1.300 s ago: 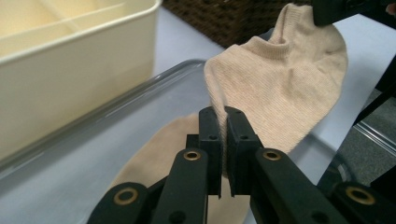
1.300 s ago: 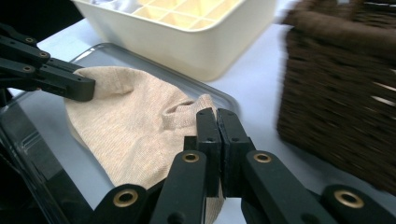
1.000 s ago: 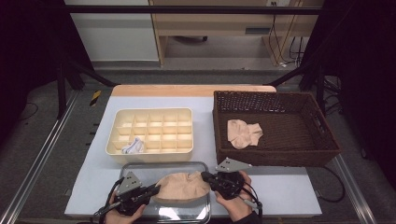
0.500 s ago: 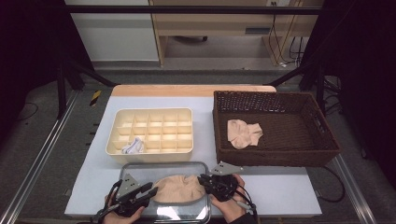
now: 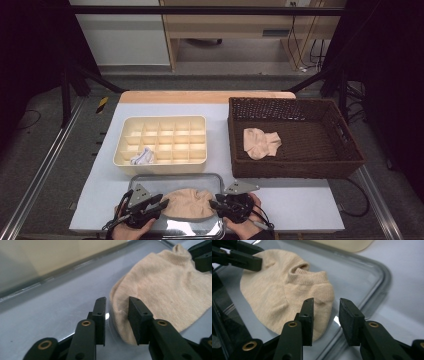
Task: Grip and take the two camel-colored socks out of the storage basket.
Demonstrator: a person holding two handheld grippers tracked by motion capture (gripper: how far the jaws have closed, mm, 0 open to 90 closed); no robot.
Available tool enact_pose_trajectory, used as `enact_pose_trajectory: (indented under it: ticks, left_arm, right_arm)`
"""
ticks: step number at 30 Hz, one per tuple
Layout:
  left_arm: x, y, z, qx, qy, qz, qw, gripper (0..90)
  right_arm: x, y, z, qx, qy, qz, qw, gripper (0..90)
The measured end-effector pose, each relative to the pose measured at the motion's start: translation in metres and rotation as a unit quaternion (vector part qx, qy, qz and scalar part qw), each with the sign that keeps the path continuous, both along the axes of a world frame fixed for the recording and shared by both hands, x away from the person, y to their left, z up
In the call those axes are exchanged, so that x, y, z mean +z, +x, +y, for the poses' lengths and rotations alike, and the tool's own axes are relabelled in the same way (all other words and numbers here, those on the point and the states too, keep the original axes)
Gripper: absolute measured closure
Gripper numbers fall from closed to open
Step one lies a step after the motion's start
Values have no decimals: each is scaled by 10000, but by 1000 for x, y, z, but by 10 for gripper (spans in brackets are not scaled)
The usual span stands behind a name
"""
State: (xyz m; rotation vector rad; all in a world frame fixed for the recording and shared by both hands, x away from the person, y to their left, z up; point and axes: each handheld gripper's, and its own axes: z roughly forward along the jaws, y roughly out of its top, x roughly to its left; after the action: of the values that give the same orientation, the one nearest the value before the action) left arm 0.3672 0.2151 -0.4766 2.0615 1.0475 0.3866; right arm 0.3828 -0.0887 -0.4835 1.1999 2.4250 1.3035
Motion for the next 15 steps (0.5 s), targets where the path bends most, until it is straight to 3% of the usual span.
enact_pose_trajectory:
  ticks: [2,9,14,15]
  left_arm:
    - [0,-1,-1,-13,-12,1,10000,705]
    - [1,-1,-1,-63,-24,64,10000,828]
    - [2,1,3,48,-64,15,10000,848]
    - [3,2,3,59,-129,-10,9999,849]
  right_arm:
    - [-1,-2,4,57,13,-13,10000,657]
    - [-3,-7,11,103,67,96,9999,856]
    - [0,-3,5,94,95,202,9997,877]
    - [3,0,-2,-67,63,146,9999,879]
